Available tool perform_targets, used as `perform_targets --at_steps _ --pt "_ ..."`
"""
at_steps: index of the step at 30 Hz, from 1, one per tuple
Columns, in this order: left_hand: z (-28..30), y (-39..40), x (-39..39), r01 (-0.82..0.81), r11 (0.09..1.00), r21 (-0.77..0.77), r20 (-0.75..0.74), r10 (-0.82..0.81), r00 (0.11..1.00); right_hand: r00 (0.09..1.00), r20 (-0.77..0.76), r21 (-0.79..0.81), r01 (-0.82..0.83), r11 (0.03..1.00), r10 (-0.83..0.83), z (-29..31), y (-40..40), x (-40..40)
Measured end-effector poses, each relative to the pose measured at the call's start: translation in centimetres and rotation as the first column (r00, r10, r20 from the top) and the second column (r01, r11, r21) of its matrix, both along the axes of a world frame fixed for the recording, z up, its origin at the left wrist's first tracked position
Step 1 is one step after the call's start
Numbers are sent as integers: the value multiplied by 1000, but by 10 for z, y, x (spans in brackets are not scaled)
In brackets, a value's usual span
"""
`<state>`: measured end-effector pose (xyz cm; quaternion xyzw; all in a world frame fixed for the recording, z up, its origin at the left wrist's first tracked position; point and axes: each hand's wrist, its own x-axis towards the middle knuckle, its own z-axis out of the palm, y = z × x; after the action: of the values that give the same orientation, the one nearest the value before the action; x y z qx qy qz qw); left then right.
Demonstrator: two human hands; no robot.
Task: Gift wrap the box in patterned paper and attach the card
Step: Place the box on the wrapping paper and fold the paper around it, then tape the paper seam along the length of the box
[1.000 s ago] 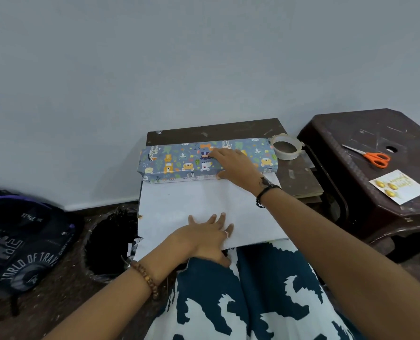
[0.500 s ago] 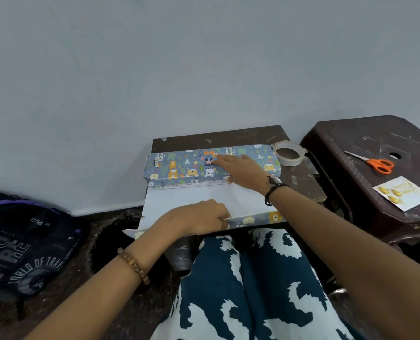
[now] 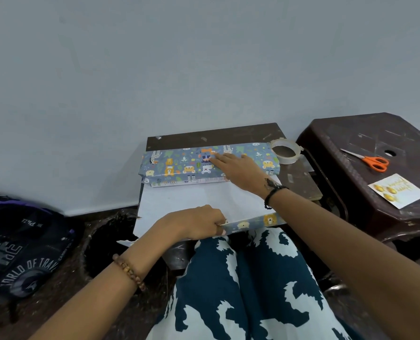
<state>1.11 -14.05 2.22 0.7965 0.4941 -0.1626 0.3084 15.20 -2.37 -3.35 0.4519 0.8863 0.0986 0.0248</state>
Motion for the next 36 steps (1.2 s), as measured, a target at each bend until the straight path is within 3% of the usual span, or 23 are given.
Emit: perform_targets --at_steps 8,10,13,16,18,20,22,23,26,29,31,33,36 --pt "6 8 6 48 999 -8 -45 -48 998 998 55 -27 27 999 -26 -10 -5 2" --pt "13 14 5 55 998 8 -28 -55 998 999 -18 -197 33 980 -37 -1 -2 6" --pt "29 31 -1 45 997 57 3 -46 999 928 -303 -563 11 826 -219 33 5 17" --pt "49 61 -7 33 986 163 -4 -33 999 769 -483 -681 -30 731 -418 77 11 33" --pt "59 86 -11 19 965 262 -16 -16 1000 727 -470 -744 -23 667 -500 108 10 43" --pt "63 112 -14 -29 938 345 13 26 1000 766 -426 -758 -12 653 -481 137 7 49" --pt "58 136 -17 -89 908 410 31 84 996 847 -335 -702 68 709 -413 152 14 52" --pt "53 147 -17 -117 894 432 39 110 993 834 -323 -703 105 704 -447 152 22 54" --pt "33 172 -13 -177 865 469 43 178 983 897 -226 -711 115 694 -380 129 55 52" --pt "14 189 -10 -206 805 557 37 223 974 938 -136 -588 183 788 -319 92 97 50" --pt "3 197 -10 -227 741 632 38 263 964 938 -167 -532 174 829 -304 76 109 47" --pt "-11 199 -12 -243 670 702 52 291 955 923 -213 -566 151 810 -321 63 120 46" --pt "-35 184 -12 -342 491 801 252 241 937 876 -292 -645 117 756 -385 47 126 48"
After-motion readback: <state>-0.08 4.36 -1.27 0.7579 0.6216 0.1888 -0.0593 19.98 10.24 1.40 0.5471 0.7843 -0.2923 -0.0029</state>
